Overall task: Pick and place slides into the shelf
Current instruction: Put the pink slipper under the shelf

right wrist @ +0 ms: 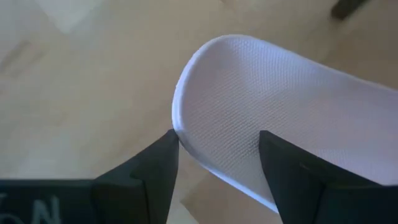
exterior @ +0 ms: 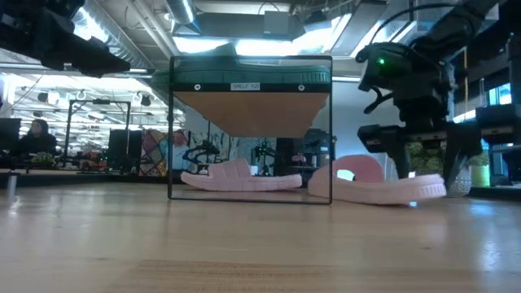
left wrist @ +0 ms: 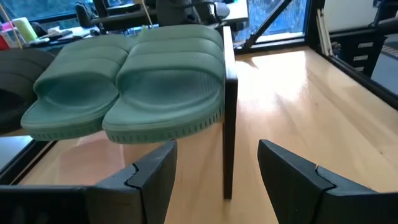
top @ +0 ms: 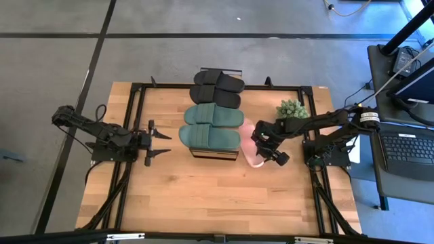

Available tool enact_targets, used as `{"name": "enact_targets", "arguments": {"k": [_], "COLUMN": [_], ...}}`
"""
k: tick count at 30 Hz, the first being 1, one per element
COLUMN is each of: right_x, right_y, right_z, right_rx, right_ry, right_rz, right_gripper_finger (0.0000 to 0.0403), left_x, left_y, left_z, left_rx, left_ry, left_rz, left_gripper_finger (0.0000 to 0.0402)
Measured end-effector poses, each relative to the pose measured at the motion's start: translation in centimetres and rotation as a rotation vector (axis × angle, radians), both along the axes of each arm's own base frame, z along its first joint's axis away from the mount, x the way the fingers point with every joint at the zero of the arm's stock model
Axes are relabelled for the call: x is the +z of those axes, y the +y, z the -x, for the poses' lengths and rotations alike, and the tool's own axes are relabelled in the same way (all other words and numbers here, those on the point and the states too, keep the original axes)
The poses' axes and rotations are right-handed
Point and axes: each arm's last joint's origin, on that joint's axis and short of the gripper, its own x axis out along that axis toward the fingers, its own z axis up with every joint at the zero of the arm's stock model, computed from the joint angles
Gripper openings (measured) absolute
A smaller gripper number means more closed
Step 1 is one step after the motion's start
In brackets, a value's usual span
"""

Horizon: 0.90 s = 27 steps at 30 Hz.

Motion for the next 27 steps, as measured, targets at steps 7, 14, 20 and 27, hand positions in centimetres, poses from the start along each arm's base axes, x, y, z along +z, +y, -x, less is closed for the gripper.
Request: {"name": "enact_targets", "arguments": {"k": [7,14,20,27], "right_x": [1.9,4.0,6.2,7.1], "right_y": [1.1,1.8,2.3,3.2], "right_z": [-0.7,-1.7,-2.9,-3.2], "right_rx": [0.052,0.002,-0.391,-0.791], "right_ry": [0.071,0.104,0.251,0.445], "right_rz": [-0.010,-0.042,-0.200,-0.361], "right_gripper_finger": [0.0218,0.0218,0.0218,0.0218], "left_x": [-0.1,-0.1,-0.1,-0.1], "left_y": [0.0,0.0,0.0,0.0], "left_z": [0.0,0.0,0.0,0.0], "left_rx": [0.000,0.000,0.000,0.000], "left_ry": [0.014,0.014,0.014,0.014], "left_rz": [-0.005,-0.005,-0.005,-0.004], "left_gripper_finger": [0.0216,0.0216,0.0216,0.0216]}}
